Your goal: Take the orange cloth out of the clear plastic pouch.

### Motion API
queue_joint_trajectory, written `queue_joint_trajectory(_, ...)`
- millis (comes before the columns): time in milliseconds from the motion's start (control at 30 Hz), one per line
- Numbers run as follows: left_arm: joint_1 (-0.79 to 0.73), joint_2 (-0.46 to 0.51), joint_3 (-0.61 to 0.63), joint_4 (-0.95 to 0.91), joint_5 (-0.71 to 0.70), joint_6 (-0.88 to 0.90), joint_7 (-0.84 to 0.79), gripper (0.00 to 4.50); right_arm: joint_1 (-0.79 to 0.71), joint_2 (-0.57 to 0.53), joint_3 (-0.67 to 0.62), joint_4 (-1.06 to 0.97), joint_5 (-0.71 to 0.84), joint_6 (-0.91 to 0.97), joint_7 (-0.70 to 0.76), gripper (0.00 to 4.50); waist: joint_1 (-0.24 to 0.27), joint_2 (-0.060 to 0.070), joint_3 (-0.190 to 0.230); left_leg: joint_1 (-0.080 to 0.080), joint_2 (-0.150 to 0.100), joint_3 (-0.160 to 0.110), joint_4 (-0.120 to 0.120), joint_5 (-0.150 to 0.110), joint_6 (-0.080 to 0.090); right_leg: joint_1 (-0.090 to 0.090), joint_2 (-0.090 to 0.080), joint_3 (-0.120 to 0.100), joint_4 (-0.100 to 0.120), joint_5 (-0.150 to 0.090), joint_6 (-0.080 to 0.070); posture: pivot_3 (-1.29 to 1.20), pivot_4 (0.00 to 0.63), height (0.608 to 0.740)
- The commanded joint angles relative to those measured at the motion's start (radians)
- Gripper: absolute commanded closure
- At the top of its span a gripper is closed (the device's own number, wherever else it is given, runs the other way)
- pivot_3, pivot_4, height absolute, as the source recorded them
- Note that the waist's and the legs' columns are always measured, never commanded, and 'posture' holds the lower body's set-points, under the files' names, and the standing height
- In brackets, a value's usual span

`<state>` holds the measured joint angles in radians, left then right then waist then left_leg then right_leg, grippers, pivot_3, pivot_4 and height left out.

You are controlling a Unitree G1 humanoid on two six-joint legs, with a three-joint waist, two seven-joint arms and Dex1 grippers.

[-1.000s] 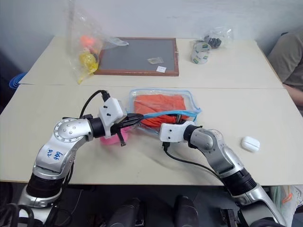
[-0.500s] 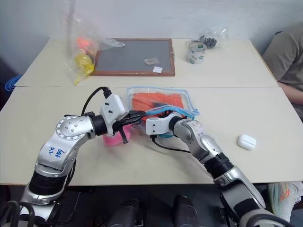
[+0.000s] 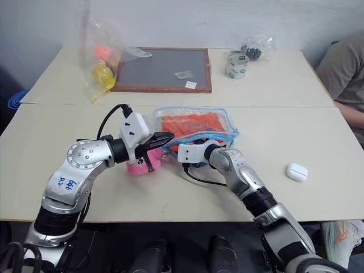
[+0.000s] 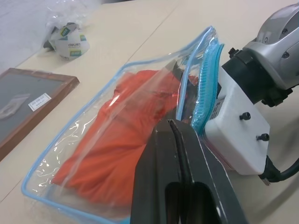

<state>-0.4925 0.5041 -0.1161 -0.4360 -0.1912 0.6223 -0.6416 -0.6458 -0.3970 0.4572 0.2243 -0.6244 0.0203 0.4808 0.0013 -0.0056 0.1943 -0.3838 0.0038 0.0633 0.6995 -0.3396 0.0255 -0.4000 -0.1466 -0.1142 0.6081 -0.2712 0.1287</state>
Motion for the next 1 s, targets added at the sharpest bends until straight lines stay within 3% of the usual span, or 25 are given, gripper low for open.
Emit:
queue_joint_trajectory(33,0.003,0.001,0.025,-0.031,-0.009,-0.011,0.016,4.5,0.067,-0.05,-0.023,-0.022,0.044,0.044,0.097,4.49,0.0,0.0,0.0,0.0,0.0,0.0,0.0,0.0,0.0,0.0,0.0,0.0,0.0,0.0,0.0,0.0,0.15,0.74)
queue_joint_trajectory(200,0.011,0.003,0.028,-0.017,-0.009,-0.024,0.022,4.5,0.119,-0.161,-0.106,-0.187,0.178,0.026,0.258,4.49,0.003,0.0,0.0,0.0,0.0,-0.001,0.0,0.0,0.0,0.001,0.0,-0.001,-0.002,0.0,0.0,0.0,0.15,0.74)
queue_joint_trajectory(333,0.01,-0.025,0.015,-0.043,-0.053,-0.017,0.002,4.5,0.121,-0.209,-0.124,-0.235,0.207,0.002,0.295,4.49,0.001,0.0,0.0,0.0,0.0,-0.001,0.0,0.0,0.0,0.001,0.0,-0.001,-0.002,0.0,0.0,0.0,0.15,0.74)
queue_joint_trajectory(433,0.007,-0.035,0.006,-0.08,-0.127,-0.003,-0.056,3.94,0.123,-0.197,-0.098,-0.23,0.182,-0.005,0.284,4.5,-0.002,0.0,0.0,0.0,0.0,-0.001,-0.001,0.0,0.0,0.001,0.0,-0.001,-0.003,0.0,0.0,0.0,0.15,0.74)
queue_joint_trajectory(600,-0.008,-0.003,-0.023,-0.066,-0.127,-0.019,-0.097,2.38,0.129,-0.174,-0.094,-0.232,0.174,0.01,0.271,4.5,-0.003,0.0,0.0,0.0,0.0,-0.001,-0.001,0.0,0.0,0.001,0.0,-0.002,-0.003,0.0,0.0,0.0,0.15,0.74)
queue_joint_trajectory(733,-0.053,0.074,-0.125,0.062,0.044,-0.159,-0.121,1.16,0.122,-0.162,-0.096,-0.222,0.166,0.015,0.259,4.5,-0.002,0.0,0.0,0.0,-0.001,0.0,-0.001,0.0,0.0,0.001,0.001,-0.001,-0.003,0.0,0.0,0.0,0.15,0.74)
queue_joint_trajectory(1000,-0.132,-0.01,-0.179,0.235,0.145,-0.296,-0.089,1.16,0.13,-0.161,-0.093,-0.229,0.158,0.011,0.258,4.5,-0.002,0.0,0.0,-0.001,-0.002,0.0,-0.001,0.0,0.0,0.001,0.001,-0.002,-0.004,0.0,0.0,0.0,0.15,0.74)
